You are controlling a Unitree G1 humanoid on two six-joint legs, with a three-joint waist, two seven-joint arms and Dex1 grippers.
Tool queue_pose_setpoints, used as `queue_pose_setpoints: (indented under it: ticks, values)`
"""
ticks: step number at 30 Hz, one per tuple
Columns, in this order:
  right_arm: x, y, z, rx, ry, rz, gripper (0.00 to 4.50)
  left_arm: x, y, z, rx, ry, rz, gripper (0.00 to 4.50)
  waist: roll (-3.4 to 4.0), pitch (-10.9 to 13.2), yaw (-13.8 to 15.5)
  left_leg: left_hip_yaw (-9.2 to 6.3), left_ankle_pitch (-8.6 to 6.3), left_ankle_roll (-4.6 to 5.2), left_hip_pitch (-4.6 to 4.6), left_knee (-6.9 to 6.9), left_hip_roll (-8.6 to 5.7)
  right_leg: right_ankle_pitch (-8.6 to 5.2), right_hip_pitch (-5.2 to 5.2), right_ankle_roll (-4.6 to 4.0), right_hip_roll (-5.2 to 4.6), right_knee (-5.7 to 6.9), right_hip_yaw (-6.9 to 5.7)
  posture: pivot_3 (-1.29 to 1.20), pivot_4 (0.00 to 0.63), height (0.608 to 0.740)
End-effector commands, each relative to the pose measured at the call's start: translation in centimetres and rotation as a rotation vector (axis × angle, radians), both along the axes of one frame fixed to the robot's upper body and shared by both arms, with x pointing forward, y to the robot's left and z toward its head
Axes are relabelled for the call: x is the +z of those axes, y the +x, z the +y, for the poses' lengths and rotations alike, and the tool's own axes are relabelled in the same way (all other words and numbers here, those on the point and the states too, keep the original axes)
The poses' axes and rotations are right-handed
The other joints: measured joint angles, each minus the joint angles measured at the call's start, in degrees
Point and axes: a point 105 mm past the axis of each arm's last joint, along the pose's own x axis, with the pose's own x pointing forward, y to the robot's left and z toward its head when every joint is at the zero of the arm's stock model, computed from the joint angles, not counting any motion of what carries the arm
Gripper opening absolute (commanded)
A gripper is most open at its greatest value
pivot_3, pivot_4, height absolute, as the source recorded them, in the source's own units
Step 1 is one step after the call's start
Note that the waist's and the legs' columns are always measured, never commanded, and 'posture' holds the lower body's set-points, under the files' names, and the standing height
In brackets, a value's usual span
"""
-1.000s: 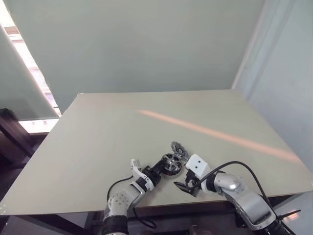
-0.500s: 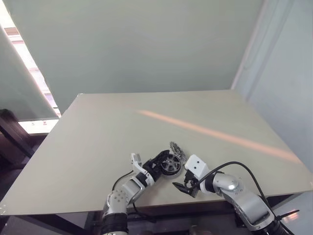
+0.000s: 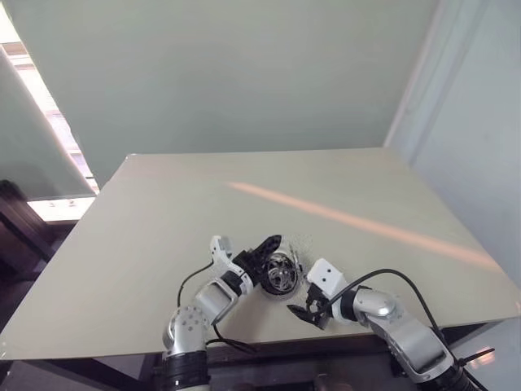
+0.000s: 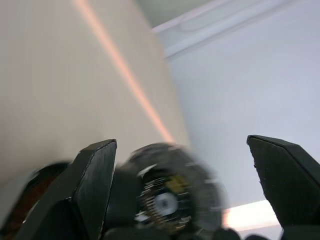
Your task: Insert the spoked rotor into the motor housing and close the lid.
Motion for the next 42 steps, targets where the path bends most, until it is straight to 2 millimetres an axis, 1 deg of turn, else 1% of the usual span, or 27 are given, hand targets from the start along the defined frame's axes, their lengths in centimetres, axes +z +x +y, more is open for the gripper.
queue_pose_setpoints:
  ticks: [1, 4, 8, 10, 14, 17, 19, 22, 24, 26, 28, 31, 33, 35, 38, 42]
  values:
    - [1.2, 0.5, 0.4, 0.021, 0.017, -0.052, 4.5, 4.0, 0.0, 0.0, -0.03, -0.017, -0.147, 4.47, 0.0, 0.0, -0.01, 0.0, 0.0, 0.0, 0.01, 0.0, 0.0, 0.0, 0.0, 0.0, 0.0, 0.0, 0.0, 0.0, 0.0, 0.74]
    - [1.1, 0.5, 0.4, 0.023, 0.014, -0.051, 4.5, 4.3, -0.5, 0.5, -0.051, 0.018, -0.176, 4.47, 0.0, 0.0, -0.02, 0.01, 0.0, 0.0, 0.03, 0.0, 0.0, 0.0, 0.03, 0.0, 0.0, 0.0, 0.01, 0.0, 0.0, 0.74]
    - [1.1, 0.4, 0.3, 0.02, 0.013, -0.046, 4.5, 4.4, -0.4, 3.0, 0.017, 0.07, -0.217, 4.47, 0.01, 0.0, -0.01, 0.0, 0.0, 0.0, 0.03, -0.03, 0.0, 0.0, 0.01, 0.0, 0.0, 0.01, 0.01, 0.0, 0.0, 0.74]
    - [1.1, 0.3, 0.1, 0.016, 0.013, -0.044, 4.5, 4.1, -0.3, 4.4, 0.053, 0.093, -0.207, 4.47, 0.01, 0.0, -0.01, 0.0, 0.0, 0.0, 0.03, -0.02, 0.0, 0.0, 0.01, 0.0, 0.0, 0.01, 0.01, 0.0, 0.0, 0.74]
    - [1.3, -0.1, 0.1, 0.015, 0.047, -0.015, 4.5, 3.6, -0.3, 6.6, 0.103, 0.133, -0.213, 4.47, 0.01, 0.0, -0.01, 0.01, 0.0, 0.0, 0.03, -0.01, 0.01, 0.0, 0.02, 0.0, 0.0, 0.01, 0.01, 0.0, 0.0, 0.74]
    - [2.1, -1.0, 0.8, 0.017, 0.15, 0.055, 4.5, 2.8, -0.3, 8.1, 0.164, 0.194, -0.202, 4.47, 0.0, 0.01, 0.07, -0.01, 0.0, 0.0, 0.02, -0.01, 0.01, 0.0, 0.02, 0.0, -0.01, 0.01, 0.0, 0.0, 0.0, 0.74]
    - [2.7, -1.5, 1.2, 0.018, 0.217, 0.099, 4.5, 1.5, -0.5, 8.4, 0.162, 0.273, -0.182, 4.47, 0.0, 0.01, 0.04, 0.0, 0.0, 0.0, 0.03, -0.03, 0.01, 0.0, 0.02, 0.0, -0.01, 0.01, 0.01, 0.0, 0.0, 0.74]
    - [3.7, -2.2, 2.2, 0.012, 0.344, 0.173, 3.94, -0.6, -1.3, 8.7, 0.139, 0.398, -0.167, 4.5, 0.01, 0.01, -0.06, 0.03, 0.0, 0.0, 0.05, -0.04, 0.02, 0.0, 0.01, 0.0, 0.0, 0.01, 0.03, 0.0, 0.0, 0.74]
    - [4.2, -1.9, 2.6, -0.029, 0.405, 0.195, 3.27, -1.3, -1.4, 9.1, 0.159, 0.412, -0.153, 4.5, 0.02, 0.02, -0.03, 0.03, 0.0, 0.0, 0.05, -0.05, 0.04, 0.0, 0.0, -0.01, 0.0, 0.01, 0.03, 0.0, 0.0, 0.74]
    - [4.5, -1.4, 3.1, -0.082, 0.459, 0.228, 2.48, -1.8, -1.4, 9.7, 0.196, 0.432, -0.146, 4.5, 0.02, 0.03, 0.07, 0.01, 0.0, 0.0, 0.03, -0.03, 0.07, 0.0, -0.02, -0.01, 0.0, 0.02, 0.0, 0.0, 0.0, 0.74]
    - [4.3, -0.9, 3.8, -0.144, 0.494, 0.275, 1.75, -2.0, -1.3, 10.2, 0.229, 0.452, -0.153, 4.5, 0.02, 0.03, 0.02, -0.01, 0.0, -0.01, 0.03, 0.0, 0.08, 0.0, -0.01, -0.01, -0.01, 0.03, -0.03, 0.0, 0.0, 0.74]
    - [3.3, 0.6, 4.2, -0.238, 0.434, 0.219, 0.63, -2.1, -1.2, 10.6, 0.253, 0.467, -0.159, 4.5, 0.03, 0.03, -0.02, 0.03, -0.01, -0.02, 0.04, 0.0, 0.1, 0.0, -0.03, -0.01, -0.02, 0.03, -0.01, 0.0, 0.0, 0.74]
    - [2.7, 2.0, 4.2, -0.309, 0.364, 0.137, 0.02, -2.2, -1.3, 10.9, 0.252, 0.501, -0.178, 4.5, 0.02, 0.02, -0.02, 0.08, -0.01, -0.02, 0.03, -0.02, 0.09, 0.0, -0.07, -0.01, -0.03, 0.03, 0.01, 0.0, 0.0, 0.74]
    - [2.4, 2.9, 4.5, -0.35, 0.319, 0.061, 0.02, -2.3, -1.4, 11.2, 0.26, 0.53, -0.186, 4.5, 0.03, 0.02, -0.02, 0.09, -0.01, -0.02, 0.0, -0.07, 0.09, 0.01, -0.13, -0.01, -0.03, 0.03, 0.01, 0.0, 0.0, 0.74]
    - [2.2, 3.4, 5.2, -0.359, 0.289, 0.013, 0.02, -2.4, -1.4, 11.4, 0.271, 0.534, -0.185, 4.5, 0.02, 0.02, -0.02, 0.09, -0.01, -0.02, -0.1, -0.15, 0.08, 0.01, -0.24, -0.02, -0.02, 0.05, 0.02, 0.0, 0.0, 0.74]
    - [0.9, 3.2, 6.2, -0.296, 0.191, -0.01, 0.02, -2.3, -1.5, 11.3, 0.273, 0.535, -0.195, 4.5, 0.02, 0.01, -0.08, 0.14, -0.01, -0.01, -0.13, -0.17, 0.08, 0.01, -0.28, -0.01, -0.02, 0.05, 0.07, 0.0, 0.0, 0.74]
